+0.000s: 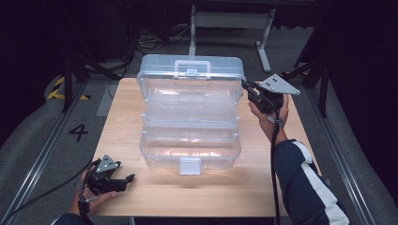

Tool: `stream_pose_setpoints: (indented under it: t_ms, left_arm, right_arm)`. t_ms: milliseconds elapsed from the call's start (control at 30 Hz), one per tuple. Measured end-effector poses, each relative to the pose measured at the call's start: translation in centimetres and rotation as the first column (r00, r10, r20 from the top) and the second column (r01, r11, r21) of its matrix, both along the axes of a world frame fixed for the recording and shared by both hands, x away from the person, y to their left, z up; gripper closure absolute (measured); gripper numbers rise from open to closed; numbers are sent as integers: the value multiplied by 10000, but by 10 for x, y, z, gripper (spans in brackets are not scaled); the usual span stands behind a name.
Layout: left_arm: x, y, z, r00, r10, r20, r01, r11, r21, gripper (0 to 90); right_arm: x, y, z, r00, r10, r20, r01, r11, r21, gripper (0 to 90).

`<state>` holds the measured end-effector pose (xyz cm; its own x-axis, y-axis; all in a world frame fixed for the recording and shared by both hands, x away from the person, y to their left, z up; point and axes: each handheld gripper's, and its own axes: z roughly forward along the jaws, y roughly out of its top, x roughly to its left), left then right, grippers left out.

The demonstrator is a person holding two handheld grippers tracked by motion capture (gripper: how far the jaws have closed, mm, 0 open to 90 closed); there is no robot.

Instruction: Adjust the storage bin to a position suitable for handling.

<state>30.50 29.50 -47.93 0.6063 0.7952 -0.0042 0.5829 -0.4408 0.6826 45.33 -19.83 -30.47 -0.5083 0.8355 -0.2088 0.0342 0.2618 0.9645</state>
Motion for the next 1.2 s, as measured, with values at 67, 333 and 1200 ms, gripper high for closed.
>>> stream_pose_setpoints:
  t_ms: [67,333,1200]
  left_arm:
    - [0,1,-1,10000,-39,57,39,10000,-29,216]
    - [-1,0,-2,9999,108,74,-108,9999,-47,198]
    - [0,1,-2,9997,-253,-43,253,9997,16,149]
  right_arm:
    - [2,0,1,10000,-20,-46,20,10000,17,821]
    - [10,0,4,9998,39,-220,-40,10000,-57,824]
    - [38,-4,12,9958,418,-816,-422,9991,-28,828]
